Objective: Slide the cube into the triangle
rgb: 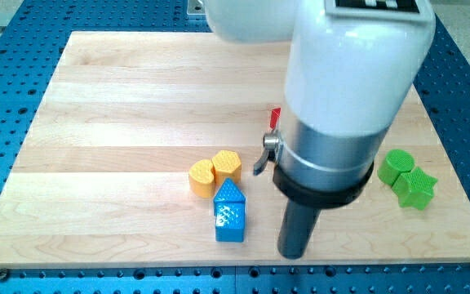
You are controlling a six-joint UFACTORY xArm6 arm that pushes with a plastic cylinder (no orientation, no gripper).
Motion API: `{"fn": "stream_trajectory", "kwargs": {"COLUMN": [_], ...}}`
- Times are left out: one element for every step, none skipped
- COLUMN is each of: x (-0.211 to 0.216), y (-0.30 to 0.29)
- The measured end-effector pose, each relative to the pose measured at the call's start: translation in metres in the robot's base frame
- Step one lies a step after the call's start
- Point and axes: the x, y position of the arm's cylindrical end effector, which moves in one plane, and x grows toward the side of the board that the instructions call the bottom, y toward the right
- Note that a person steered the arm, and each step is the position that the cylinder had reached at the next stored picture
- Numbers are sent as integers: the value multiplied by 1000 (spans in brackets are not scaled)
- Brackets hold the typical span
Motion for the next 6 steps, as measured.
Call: {"fn": "stream_trajectory", "kwargs": {"x": [1,1,1,-3,-8,-8], "y": [-24,-55,-63,-63,-63,-62]}}
